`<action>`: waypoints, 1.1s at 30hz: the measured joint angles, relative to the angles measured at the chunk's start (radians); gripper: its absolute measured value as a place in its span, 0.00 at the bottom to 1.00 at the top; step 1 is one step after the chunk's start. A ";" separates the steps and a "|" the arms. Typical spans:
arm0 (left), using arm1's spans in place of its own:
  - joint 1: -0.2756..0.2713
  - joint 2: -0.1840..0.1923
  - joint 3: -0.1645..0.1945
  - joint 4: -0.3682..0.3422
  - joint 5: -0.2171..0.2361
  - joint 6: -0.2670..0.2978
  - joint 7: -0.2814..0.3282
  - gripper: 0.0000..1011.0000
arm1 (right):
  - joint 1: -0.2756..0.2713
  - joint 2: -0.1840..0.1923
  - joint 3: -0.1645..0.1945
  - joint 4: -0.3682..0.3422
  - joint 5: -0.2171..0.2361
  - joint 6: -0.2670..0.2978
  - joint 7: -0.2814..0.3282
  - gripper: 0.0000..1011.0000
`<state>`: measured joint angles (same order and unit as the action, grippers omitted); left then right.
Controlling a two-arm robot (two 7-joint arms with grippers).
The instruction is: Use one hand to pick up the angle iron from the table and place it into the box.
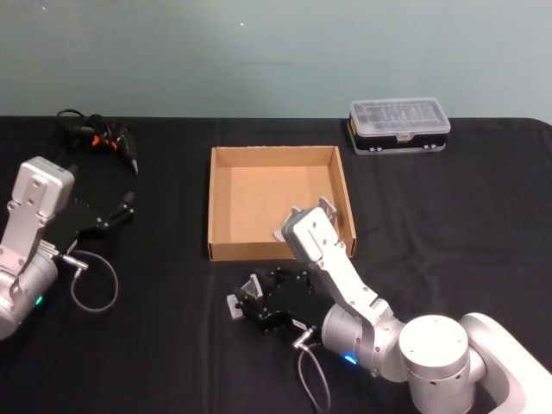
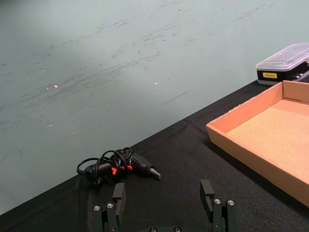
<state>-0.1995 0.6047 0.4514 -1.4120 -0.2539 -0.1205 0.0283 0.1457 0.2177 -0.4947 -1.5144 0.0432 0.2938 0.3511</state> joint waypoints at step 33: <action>0.000 0.000 0.000 0.000 0.000 0.000 0.000 1.00 | -0.023 0.011 0.025 -0.052 0.013 -0.017 0.002 0.10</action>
<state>-0.1995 0.6047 0.4513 -1.4120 -0.2539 -0.1205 0.0283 0.1231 0.2288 -0.4697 -1.5668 0.0563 0.2764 0.3528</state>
